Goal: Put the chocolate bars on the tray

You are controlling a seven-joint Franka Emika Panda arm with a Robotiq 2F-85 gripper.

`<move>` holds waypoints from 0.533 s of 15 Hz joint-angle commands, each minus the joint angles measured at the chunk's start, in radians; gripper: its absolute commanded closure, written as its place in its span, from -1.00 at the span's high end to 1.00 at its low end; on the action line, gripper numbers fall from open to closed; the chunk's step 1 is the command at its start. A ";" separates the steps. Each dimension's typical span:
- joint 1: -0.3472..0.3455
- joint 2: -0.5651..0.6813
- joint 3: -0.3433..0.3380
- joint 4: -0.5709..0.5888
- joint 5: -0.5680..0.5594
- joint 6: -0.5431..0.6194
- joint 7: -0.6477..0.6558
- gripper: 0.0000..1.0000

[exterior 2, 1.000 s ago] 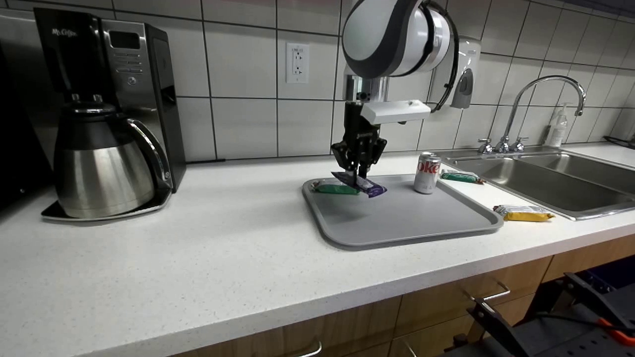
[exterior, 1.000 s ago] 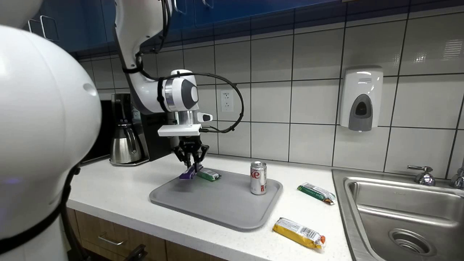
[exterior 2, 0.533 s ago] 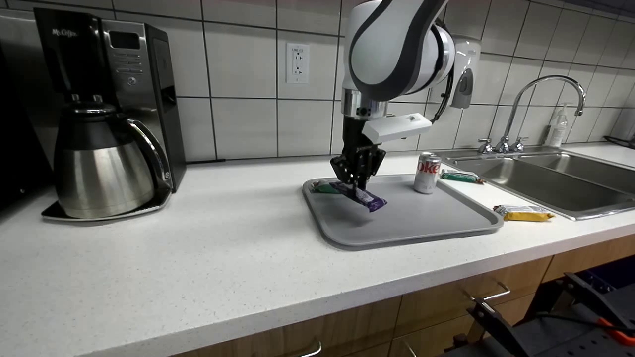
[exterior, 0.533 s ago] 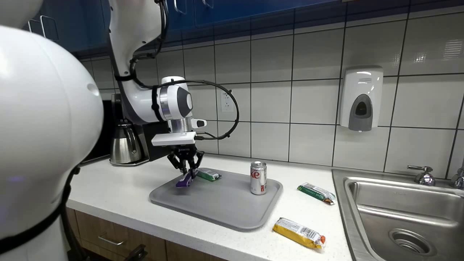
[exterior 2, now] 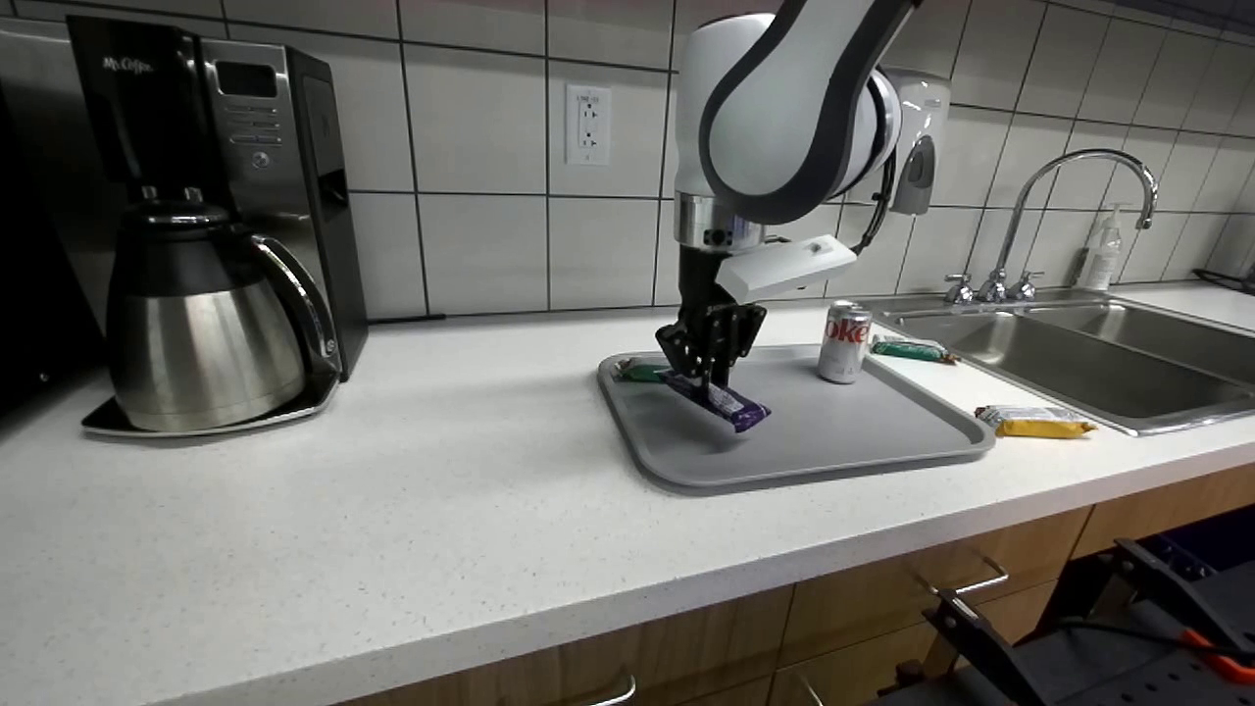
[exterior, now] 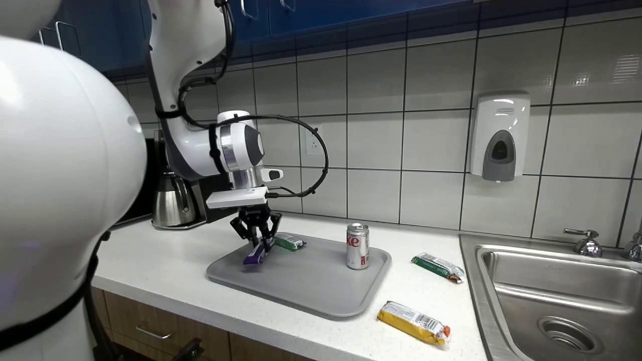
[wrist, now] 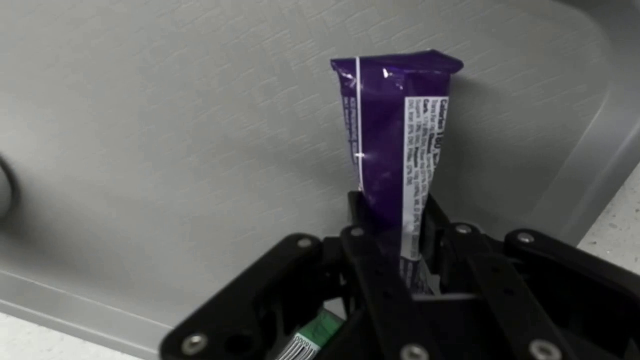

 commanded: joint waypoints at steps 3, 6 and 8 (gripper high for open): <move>0.025 -0.022 -0.027 -0.021 -0.043 0.004 0.063 0.46; 0.019 -0.043 -0.024 -0.025 -0.031 -0.009 0.060 0.94; 0.032 -0.059 -0.047 -0.022 -0.063 -0.030 0.103 1.00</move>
